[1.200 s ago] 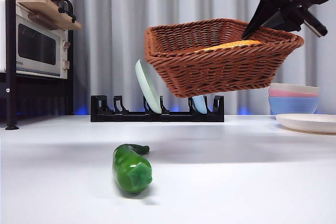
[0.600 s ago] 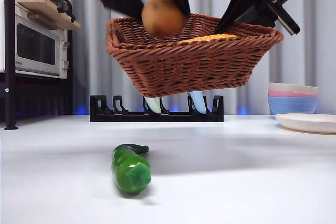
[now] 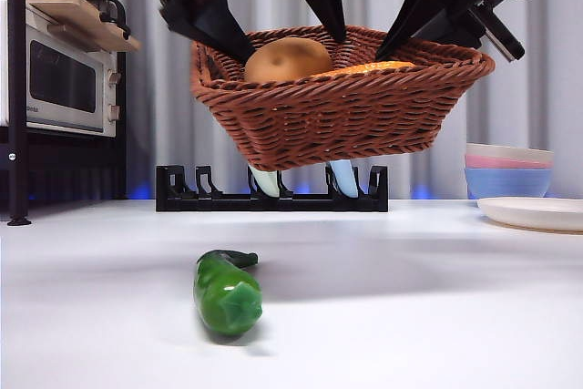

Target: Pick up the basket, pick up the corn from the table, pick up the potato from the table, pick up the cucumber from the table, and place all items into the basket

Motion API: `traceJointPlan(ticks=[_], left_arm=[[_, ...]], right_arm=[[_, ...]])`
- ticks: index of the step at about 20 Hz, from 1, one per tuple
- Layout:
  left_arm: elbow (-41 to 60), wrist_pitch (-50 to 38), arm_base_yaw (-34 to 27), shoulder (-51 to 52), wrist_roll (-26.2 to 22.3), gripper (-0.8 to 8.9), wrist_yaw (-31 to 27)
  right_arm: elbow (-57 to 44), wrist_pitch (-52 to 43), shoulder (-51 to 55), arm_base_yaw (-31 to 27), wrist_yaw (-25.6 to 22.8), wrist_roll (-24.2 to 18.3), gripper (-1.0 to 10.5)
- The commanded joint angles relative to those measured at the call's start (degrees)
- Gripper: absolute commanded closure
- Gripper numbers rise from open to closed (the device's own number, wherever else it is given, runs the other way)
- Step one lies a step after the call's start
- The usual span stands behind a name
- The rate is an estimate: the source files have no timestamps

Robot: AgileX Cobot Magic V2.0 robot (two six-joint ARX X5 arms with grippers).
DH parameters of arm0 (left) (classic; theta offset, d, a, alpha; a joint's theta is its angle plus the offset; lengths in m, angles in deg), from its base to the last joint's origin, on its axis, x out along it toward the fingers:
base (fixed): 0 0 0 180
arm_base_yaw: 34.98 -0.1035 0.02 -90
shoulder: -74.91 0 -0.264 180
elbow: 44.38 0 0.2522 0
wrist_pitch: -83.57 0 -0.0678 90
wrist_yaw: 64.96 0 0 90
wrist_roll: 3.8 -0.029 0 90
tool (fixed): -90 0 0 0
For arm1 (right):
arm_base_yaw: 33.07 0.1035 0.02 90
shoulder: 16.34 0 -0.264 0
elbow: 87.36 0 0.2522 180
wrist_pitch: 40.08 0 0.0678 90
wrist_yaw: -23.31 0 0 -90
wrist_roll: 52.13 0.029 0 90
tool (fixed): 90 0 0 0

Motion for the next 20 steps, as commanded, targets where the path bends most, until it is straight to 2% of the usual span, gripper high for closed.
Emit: traceJointPlan(ticks=[1,5,7,11,15,20], left_arm=[[0.22,2.38,0.46,6.71,-0.50,2.79,0.07],[0.22,12.39,1.97,18.38,1.84,2.79,0.04],[0.22,19.71,2.51,22.03,5.60,2.80,0.02],[0.61,31.85,4.74,20.83,11.45,2.80,-2.25],[7.39,27.32,9.38,17.94,17.07,2.81,-5.97],[16.20,17.70,9.92,9.55,19.50,2.83,-5.70]], right_arm=[[0.13,-1.25,-0.04,-0.66,0.39,0.94,9.6],[0.13,-1.64,-0.04,-2.40,0.42,0.96,9.6],[0.13,-1.84,-0.04,-3.74,0.42,0.94,9.6],[0.13,-2.27,-0.04,-6.08,0.42,0.94,9.6],[0.13,-2.69,-0.04,-8.44,0.57,0.98,9.6],[0.13,-2.69,-0.02,-10.95,0.63,1.36,9.6]])
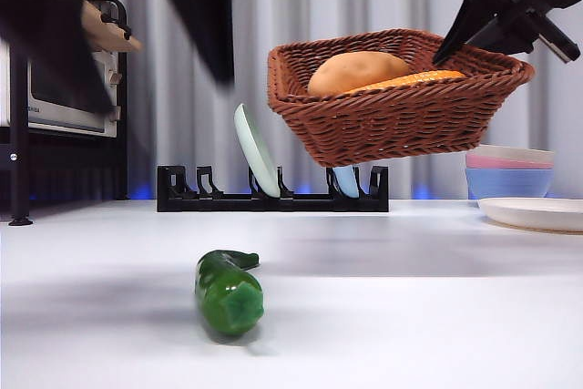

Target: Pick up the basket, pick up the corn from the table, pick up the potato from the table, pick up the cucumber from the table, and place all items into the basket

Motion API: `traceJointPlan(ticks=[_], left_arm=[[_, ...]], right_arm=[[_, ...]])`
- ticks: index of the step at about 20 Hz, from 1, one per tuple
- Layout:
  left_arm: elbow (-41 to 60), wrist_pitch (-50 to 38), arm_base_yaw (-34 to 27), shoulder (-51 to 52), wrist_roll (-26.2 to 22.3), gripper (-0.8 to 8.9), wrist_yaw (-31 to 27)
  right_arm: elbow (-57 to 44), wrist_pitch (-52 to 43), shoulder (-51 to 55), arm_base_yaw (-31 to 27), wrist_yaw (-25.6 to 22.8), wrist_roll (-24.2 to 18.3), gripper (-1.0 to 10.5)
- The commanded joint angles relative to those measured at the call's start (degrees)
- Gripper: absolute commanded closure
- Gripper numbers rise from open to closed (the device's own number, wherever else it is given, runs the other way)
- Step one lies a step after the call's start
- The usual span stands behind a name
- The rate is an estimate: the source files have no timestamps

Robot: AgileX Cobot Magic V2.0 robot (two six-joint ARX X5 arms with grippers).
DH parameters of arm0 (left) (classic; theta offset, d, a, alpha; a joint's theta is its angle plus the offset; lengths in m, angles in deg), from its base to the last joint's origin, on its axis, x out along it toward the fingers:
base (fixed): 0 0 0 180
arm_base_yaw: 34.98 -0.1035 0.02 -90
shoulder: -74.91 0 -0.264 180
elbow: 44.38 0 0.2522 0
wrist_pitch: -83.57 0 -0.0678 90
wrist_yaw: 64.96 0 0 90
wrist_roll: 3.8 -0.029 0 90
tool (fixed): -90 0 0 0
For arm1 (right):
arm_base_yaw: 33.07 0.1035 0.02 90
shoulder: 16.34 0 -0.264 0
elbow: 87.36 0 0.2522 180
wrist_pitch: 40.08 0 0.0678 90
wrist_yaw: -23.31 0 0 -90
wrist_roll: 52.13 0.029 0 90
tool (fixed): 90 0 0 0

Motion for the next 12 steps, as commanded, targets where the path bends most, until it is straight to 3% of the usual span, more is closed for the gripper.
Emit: traceJointPlan(ticks=[1,5,11,12], left_arm=[[1.88,-4.02,0.15,-5.09,1.33,2.83,0.07],[1.92,-11.78,0.00,-14.73,1.14,2.83,0.07],[1.95,-13.09,-1.36,-21.11,0.81,2.91,-0.52],[1.95,-13.60,-1.49,-21.51,0.70,3.75,-0.46]], right_arm=[[0.13,-1.33,-0.02,-0.83,0.52,1.20,9.6],[0.13,-1.33,-0.02,-1.20,0.50,1.18,9.6],[0.13,-1.33,-0.02,-1.51,0.52,1.16,9.6],[0.13,-1.33,-0.02,-1.53,0.50,1.16,9.6]])
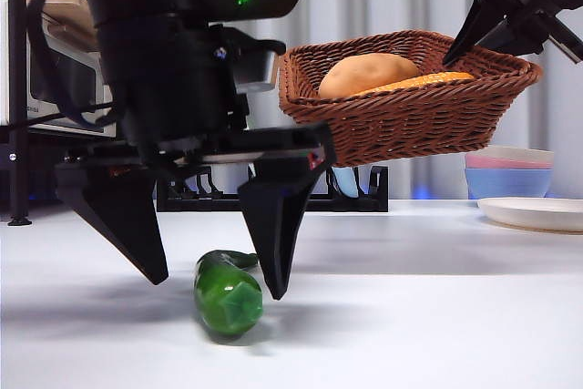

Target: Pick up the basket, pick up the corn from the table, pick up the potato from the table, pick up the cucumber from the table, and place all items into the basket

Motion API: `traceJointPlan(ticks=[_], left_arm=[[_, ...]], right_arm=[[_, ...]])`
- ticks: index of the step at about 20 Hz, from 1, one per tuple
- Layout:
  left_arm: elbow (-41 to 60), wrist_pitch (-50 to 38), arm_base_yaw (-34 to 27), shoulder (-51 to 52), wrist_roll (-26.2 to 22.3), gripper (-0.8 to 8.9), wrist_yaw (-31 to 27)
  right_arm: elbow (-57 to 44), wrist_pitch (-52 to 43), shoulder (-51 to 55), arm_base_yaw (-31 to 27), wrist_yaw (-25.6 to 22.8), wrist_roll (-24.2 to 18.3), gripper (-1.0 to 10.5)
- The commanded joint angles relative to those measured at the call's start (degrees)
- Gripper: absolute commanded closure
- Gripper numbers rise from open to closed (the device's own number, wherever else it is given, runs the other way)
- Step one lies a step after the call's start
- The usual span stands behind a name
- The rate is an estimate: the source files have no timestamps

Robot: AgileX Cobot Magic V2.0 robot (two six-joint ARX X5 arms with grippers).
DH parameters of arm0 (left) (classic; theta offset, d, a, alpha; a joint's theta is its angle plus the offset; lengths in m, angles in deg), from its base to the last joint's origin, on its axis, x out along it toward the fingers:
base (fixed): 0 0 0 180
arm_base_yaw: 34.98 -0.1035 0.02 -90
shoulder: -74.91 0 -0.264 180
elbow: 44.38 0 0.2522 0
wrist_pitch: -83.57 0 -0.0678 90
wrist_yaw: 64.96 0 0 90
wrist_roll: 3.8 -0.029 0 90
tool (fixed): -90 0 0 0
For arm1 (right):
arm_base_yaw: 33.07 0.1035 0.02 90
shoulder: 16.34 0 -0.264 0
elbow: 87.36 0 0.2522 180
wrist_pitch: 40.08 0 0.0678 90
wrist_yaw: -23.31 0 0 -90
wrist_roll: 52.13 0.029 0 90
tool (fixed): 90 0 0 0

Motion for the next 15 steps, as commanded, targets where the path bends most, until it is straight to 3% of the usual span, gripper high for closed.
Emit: traceJointPlan(ticks=[1,3,4,11,13,15], left_arm=[[0.46,-1.29,-0.26,-0.87,-0.11,4.98,-0.31],[0.70,-2.60,-0.26,-1.05,-1.79,7.37,-0.28],[0.92,-3.06,-0.24,-1.07,-2.01,8.09,-0.26],[0.98,-2.82,-0.22,-1.05,-6.27,8.23,-0.31],[0.76,-1.25,-0.17,0.39,-9.55,8.23,0.31],[-0.44,4.76,-0.09,4.70,-15.21,8.23,4.55]], right_arm=[[0.13,-1.33,-0.02,-0.04,0.50,1.14,9.6],[0.13,-1.40,-0.02,-0.09,0.48,1.11,9.6],[0.13,-1.42,-0.02,-0.09,0.48,1.11,9.6],[0.13,-1.55,0.00,-0.76,0.50,0.94,9.6],[0.13,-1.55,-0.02,-0.76,0.50,0.85,9.6],[0.13,-1.55,0.00,-0.76,0.48,0.66,9.6]])
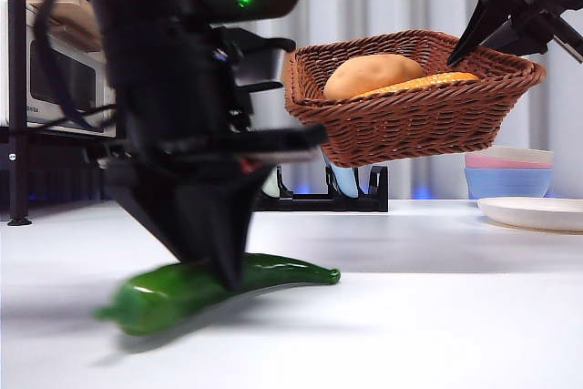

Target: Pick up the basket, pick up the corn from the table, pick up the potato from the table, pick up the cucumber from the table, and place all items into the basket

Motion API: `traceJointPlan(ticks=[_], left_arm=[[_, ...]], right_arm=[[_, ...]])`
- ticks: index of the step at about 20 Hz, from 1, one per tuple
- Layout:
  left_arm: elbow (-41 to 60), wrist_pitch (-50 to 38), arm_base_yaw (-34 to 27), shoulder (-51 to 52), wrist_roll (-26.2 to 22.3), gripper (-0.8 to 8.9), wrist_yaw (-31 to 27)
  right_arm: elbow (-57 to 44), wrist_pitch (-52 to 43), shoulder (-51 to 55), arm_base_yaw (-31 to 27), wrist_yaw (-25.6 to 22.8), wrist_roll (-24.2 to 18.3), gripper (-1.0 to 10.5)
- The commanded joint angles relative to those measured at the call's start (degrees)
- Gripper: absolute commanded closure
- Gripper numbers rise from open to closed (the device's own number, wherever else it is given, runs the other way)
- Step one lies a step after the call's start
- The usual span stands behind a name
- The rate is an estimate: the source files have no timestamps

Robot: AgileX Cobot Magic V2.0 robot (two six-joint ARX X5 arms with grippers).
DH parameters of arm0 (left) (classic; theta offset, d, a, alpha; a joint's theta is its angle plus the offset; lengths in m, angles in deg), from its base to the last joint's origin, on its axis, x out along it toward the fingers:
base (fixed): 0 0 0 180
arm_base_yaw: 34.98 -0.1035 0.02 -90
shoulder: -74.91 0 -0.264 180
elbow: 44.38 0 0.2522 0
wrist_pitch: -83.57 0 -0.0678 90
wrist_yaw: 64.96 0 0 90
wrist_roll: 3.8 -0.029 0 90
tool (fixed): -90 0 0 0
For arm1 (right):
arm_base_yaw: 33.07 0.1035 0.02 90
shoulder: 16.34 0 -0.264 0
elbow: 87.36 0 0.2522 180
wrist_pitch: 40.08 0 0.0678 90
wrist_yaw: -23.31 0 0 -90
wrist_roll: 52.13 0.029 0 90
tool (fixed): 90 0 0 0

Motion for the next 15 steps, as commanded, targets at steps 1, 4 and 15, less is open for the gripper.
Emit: traceJointPlan(ticks=[1,4,15], left_arm=[[-1.70,7.37,0.15,5.92,-8.83,8.22,6.01],[-7.56,14.93,0.15,15.91,-16.50,8.22,19.23],[-20.24,-11.02,-7.69,17.75,-14.99,8.22,0.94]], right_arm=[[0.13,-1.29,-0.02,-0.02,0.50,0.72,9.6],[0.13,-1.29,-0.02,0.00,0.50,0.74,9.6],[0.13,-1.22,0.00,7.93,0.52,2.21,9.6]])
